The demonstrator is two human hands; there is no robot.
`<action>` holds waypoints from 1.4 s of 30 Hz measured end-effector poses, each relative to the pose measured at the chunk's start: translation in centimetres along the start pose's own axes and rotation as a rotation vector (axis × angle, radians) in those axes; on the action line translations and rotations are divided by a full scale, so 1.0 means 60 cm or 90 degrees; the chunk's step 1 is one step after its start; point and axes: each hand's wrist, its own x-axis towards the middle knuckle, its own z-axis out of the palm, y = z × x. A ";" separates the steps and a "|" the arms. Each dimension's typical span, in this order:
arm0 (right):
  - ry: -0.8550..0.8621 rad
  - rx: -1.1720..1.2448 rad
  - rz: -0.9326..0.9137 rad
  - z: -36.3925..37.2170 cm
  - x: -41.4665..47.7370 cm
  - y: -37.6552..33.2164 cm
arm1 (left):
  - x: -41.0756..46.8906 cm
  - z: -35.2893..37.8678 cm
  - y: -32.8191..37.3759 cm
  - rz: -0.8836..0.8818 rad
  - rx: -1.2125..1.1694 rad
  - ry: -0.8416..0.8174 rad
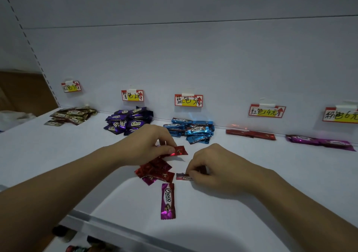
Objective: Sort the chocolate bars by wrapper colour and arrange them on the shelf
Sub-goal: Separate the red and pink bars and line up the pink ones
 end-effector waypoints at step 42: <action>0.304 -0.143 0.260 -0.087 -0.042 0.173 | 0.172 0.072 0.071 0.192 0.352 0.120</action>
